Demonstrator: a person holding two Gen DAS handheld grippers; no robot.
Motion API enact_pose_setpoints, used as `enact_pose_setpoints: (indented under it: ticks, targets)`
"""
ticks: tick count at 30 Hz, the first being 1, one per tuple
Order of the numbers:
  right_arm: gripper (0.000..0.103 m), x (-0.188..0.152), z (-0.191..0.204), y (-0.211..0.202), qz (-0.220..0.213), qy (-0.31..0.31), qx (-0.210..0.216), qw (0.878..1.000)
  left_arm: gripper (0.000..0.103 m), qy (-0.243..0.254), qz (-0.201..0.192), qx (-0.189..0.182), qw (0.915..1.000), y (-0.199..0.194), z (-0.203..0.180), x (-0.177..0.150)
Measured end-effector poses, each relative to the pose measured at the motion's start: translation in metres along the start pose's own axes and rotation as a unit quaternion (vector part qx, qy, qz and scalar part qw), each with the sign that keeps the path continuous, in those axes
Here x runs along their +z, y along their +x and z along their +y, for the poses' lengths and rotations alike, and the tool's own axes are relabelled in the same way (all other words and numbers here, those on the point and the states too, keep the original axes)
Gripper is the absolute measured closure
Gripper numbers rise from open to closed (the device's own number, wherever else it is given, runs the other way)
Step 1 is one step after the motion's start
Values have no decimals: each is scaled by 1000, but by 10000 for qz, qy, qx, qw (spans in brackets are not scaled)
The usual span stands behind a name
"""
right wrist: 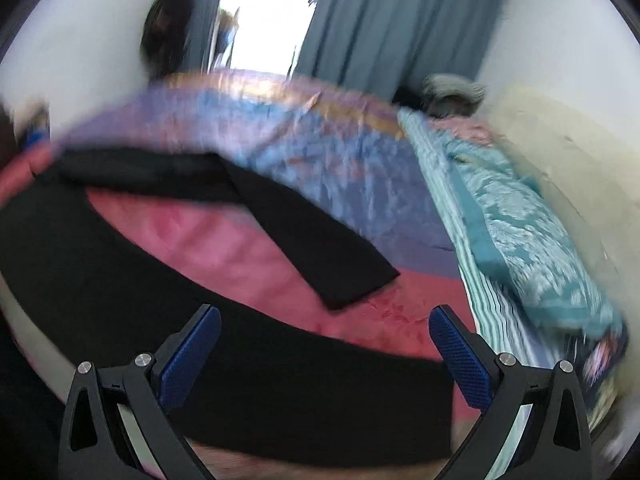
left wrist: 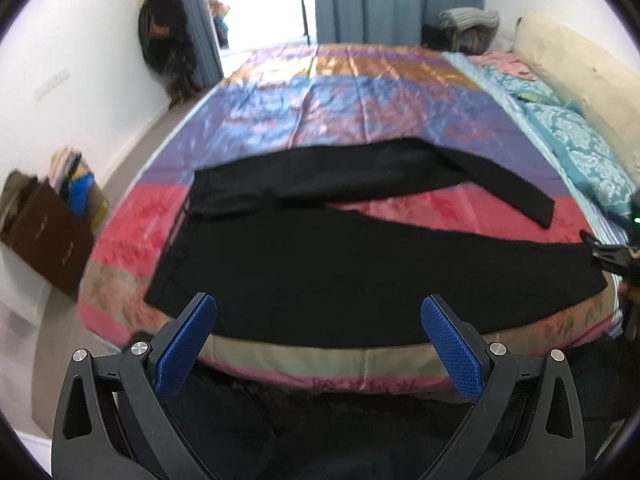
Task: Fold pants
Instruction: 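Move both tools forward over the black trousers on the bedspread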
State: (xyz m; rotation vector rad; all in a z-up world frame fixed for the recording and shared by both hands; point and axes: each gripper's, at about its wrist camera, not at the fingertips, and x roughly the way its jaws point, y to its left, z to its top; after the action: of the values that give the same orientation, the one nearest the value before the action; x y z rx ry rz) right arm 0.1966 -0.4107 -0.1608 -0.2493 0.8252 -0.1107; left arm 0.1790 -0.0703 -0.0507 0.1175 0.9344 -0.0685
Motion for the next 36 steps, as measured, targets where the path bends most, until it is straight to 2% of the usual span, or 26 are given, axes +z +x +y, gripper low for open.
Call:
enact_pose_setpoints:
  ticks: [2,4,6,10,11,12,13,14,16,20,23,26,27,29,30,32,34,35,36]
  targets:
    - [7,-2,-7,42,314,-765,86,9965,1,-36,140,52,9999,13,-2,0]
    - [14,-7,-4,72,531,-1213,158,9911,1,-8,300,152,9994,27,-6,0]
    - [22,-7,-3,109,797,-1427,195,9864,1,51,483,217,9986,41,-11,1]
    - [27,-4,-12,148,862,-1412,-51,9862,1,189,796,246,9963,66,-26,1]
    - [40,-4,-15,158,976,-1371,72,9857,1,249,859,250,9957,72,-32,1]
    - [66,-5,-17,164,1104,-1372,263,9840,1,287,895,252,9953,76,-35,2]
    - [84,-5,-18,166,1212,-1397,400,9819,1,336,934,248,9948,80,-39,2]
    - [95,-4,-19,163,1284,-1438,417,9804,1,367,951,243,9945,84,-41,4]
    - [95,6,-27,142,1061,-1292,570,9843,1,420,985,252,9939,92,-45,7]
    - [95,72,-83,114,552,-551,524,9956,1,437,977,139,9942,110,-55,24]
    - [95,145,-133,138,384,6,288,9989,1,384,926,2,9950,120,-66,42]
    - [92,203,-182,184,267,515,-359,9977,1,312,785,-153,9963,121,-77,57]
    - [78,211,-203,211,544,833,-715,9925,1,303,752,-184,9965,121,-80,61]
    - [58,208,-229,234,835,1372,-1158,9802,1,284,752,-219,9965,124,-81,63]
    - [58,200,-240,239,812,1713,-1123,9754,1,274,777,-209,9964,128,-80,61]
    - [56,174,-255,250,847,2490,-696,9623,1,210,973,-98,9950,143,-73,52]
    - [56,139,-260,272,1162,3215,-69,9397,1,91,1219,-47,9925,157,-65,43]
    - [56,116,-257,287,1377,3625,341,9211,1,29,1341,-37,9910,163,-61,38]
    - [56,102,-254,298,1493,3865,497,9088,1,-22,1464,-39,9892,168,-58,34]
